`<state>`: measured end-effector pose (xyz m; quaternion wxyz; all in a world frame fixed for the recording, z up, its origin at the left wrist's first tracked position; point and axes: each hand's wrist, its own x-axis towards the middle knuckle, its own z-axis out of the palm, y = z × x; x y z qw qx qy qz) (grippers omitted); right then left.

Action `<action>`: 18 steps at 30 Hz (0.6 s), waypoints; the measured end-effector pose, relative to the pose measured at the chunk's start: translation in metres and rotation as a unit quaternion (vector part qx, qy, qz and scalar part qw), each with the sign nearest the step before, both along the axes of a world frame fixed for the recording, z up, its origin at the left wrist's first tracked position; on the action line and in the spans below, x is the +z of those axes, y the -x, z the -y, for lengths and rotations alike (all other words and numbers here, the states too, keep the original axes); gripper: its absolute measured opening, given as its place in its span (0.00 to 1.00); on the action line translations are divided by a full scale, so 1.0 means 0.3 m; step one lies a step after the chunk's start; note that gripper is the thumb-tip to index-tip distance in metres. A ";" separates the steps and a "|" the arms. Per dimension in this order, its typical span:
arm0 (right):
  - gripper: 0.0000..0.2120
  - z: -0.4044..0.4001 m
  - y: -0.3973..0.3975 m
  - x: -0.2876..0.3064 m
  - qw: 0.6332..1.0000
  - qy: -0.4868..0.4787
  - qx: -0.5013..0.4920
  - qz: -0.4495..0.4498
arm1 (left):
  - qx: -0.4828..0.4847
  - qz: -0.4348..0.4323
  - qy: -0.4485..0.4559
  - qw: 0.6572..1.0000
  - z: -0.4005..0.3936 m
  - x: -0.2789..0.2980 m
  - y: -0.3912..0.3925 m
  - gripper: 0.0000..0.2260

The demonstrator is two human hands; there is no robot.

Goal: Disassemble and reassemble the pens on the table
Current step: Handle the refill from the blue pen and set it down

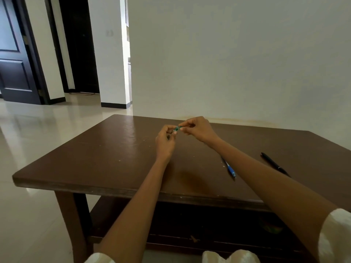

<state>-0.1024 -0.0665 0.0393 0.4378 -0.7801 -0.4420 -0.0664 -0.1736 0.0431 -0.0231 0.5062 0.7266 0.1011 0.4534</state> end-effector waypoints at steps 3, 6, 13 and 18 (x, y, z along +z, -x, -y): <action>0.10 -0.003 0.006 0.006 1.000 -0.016 -0.003 0.001 | -0.001 -0.001 -0.009 1.000 -0.002 -0.004 -0.006 0.06; 0.10 -0.005 0.006 0.018 0.999 -0.033 -0.005 -0.012 | 0.004 0.000 -0.014 1.000 -0.006 -0.007 -0.013 0.05; 0.10 -0.009 0.015 0.020 1.000 -0.017 0.002 0.009 | 0.009 -0.004 -0.030 0.999 -0.009 -0.008 -0.017 0.05; 0.09 -0.006 0.017 0.031 1.000 -0.016 0.006 0.020 | 0.011 0.001 -0.049 0.999 -0.004 -0.007 -0.015 0.06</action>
